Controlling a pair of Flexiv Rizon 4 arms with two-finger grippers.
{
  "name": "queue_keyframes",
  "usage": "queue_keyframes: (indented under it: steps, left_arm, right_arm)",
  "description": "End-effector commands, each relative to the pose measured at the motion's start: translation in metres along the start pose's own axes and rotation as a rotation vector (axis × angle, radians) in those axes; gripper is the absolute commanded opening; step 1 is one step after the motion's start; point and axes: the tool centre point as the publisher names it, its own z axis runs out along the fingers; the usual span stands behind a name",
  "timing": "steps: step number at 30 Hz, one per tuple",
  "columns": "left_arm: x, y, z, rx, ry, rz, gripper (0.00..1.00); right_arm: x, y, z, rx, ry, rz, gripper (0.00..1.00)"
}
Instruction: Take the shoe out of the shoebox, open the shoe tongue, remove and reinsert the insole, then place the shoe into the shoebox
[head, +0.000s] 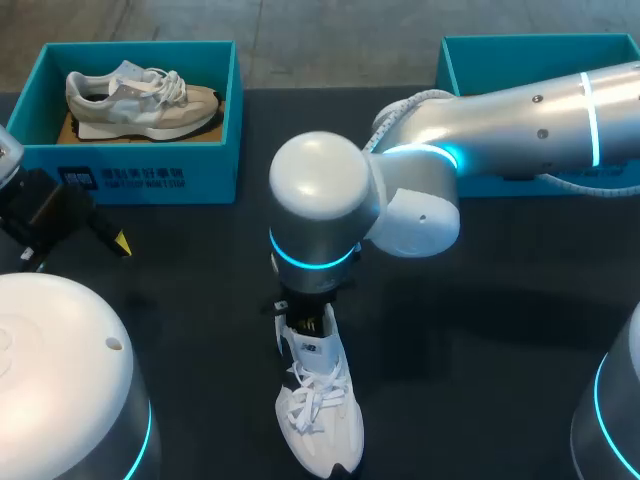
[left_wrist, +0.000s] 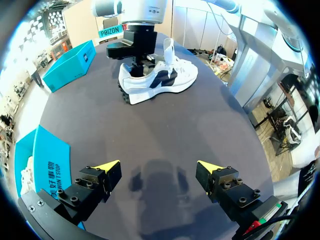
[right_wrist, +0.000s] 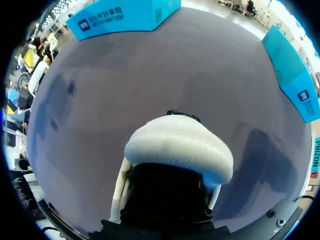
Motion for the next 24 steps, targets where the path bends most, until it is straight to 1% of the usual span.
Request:
queue_keyframes:
  steps: [1, 6, 12, 16, 21, 24]
  left_arm:
    - [0.001, 0.0, 0.0, -0.003, 0.0, 0.0, 1.0]
    - [0.001, 0.0, 0.0, -0.003, 0.0, 0.0, 1.0]
    - [0.001, 0.0, 0.0, -0.003, 0.0, 0.0, 1.0]
    - [0.001, 0.0, 0.0, -0.003, 0.0, 0.0, 1.0]
    - [0.001, 0.0, 0.0, -0.003, 0.0, 0.0, 1.0]
    - [0.001, 0.0, 0.0, -0.003, 0.0, 0.0, 1.0]
  right_arm:
    - [0.005, -0.011, 0.0, -0.032, -0.033, -0.013, 0.0]
    - [0.004, 0.007, -0.001, -0.04, -0.036, -0.043, 0.0]
    - [0.003, 0.023, -0.003, -0.043, -0.032, -0.063, 0.0]
    - [0.002, 0.028, -0.004, -0.046, -0.037, -0.072, 0.0]
    - [-0.002, 0.034, 0.005, -0.041, -0.026, -0.077, 0.0]
    - [-0.004, 0.035, 0.014, -0.035, -0.008, -0.075, 0.0]
